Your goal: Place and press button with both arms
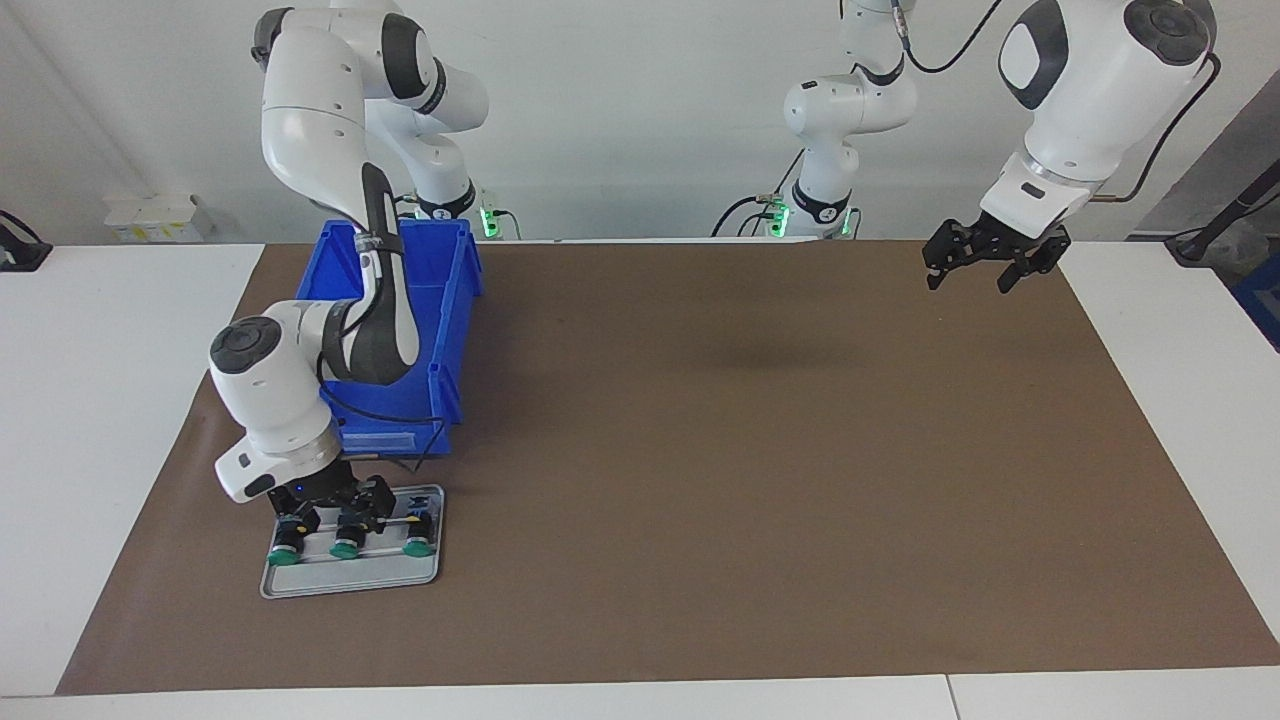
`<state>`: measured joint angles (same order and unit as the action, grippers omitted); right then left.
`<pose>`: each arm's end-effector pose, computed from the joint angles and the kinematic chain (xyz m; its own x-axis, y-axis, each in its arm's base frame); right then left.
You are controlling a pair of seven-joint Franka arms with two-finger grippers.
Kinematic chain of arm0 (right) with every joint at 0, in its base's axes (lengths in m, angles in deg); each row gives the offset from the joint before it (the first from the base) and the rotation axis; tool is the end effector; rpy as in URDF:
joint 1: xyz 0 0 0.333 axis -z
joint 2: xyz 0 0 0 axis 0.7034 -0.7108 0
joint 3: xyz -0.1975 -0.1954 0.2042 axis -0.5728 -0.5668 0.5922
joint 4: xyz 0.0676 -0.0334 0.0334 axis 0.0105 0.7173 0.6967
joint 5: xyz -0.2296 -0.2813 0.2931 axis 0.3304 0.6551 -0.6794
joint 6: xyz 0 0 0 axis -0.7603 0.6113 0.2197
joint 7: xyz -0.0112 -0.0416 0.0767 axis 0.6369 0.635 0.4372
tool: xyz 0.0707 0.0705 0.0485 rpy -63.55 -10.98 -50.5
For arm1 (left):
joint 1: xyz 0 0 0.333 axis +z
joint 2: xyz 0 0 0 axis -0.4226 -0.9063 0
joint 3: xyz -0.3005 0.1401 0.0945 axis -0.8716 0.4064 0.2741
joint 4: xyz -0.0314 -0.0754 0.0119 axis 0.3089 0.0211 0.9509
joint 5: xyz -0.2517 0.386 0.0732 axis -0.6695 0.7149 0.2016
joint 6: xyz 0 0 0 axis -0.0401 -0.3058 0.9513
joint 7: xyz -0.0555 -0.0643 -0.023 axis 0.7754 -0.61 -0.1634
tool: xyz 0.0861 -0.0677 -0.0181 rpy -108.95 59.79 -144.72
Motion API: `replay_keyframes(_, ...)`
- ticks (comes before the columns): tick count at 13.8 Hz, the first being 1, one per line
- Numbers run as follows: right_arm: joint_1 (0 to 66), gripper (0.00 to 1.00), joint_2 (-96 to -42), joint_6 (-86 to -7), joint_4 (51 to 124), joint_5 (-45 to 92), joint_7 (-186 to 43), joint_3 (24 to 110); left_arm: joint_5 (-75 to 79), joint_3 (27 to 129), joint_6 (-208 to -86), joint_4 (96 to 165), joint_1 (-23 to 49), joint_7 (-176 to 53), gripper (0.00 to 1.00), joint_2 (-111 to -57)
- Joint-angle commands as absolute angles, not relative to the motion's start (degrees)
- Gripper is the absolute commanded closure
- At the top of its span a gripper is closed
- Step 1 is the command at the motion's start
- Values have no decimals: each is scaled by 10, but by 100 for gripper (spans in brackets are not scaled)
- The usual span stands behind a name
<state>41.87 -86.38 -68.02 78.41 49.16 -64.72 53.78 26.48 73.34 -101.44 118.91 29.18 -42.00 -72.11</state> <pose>0.7816 -0.0334 0.2817 0.9743 -0.0751 0.2123 -0.0745 -0.9972 -0.0110 0.6166 -0.0452 0.6053 0.9902 -0.1320 -0.0454 -0.1312 -0.9912 0.0188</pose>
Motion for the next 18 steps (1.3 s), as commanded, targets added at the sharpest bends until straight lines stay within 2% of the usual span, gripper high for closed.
replay_keyframes(1, 425, 0, -867, -698, 795, 481, -644, 539, 259, 731, -1020, 1210, 298, -422, 0, -703)
replay_keyframes(3, 424, 2, -865, -700, 814, 481, -647, 540, 259, 731, -1019, 1209, 298, -422, 0, -702)
replay_keyframes(4, 424, 7, -865, -699, 815, 481, -647, 539, 259, 731, -1020, 1210, 298, -422, 0, -703)
replay_keyframes(5, 424, 24, -864, -695, 815, 481, -649, 539, 259, 731, -1019, 1210, 298, -422, 0, -703)
replay_keyframes(6, 426, 68, -864, -691, 814, 482, -662, 539, 259, 731, -1020, 1210, 298, -422, 0, -703)
replay_keyframes(7, 426, 100, -864, -686, 809, 482, -666, 539, 259, 731, -1020, 1209, 298, -422, 0, -703)
replay_keyframes(13, 417, 100, -856, -598, 737, 493, -593, 536, 259, 731, -1020, 1209, 298, -422, 0, -703)
replay_keyframes(18, 394, 100, -780, -547, 735, 502, -376, 533, 259, 731, -1020, 1210, 298, -422, 0, -703)
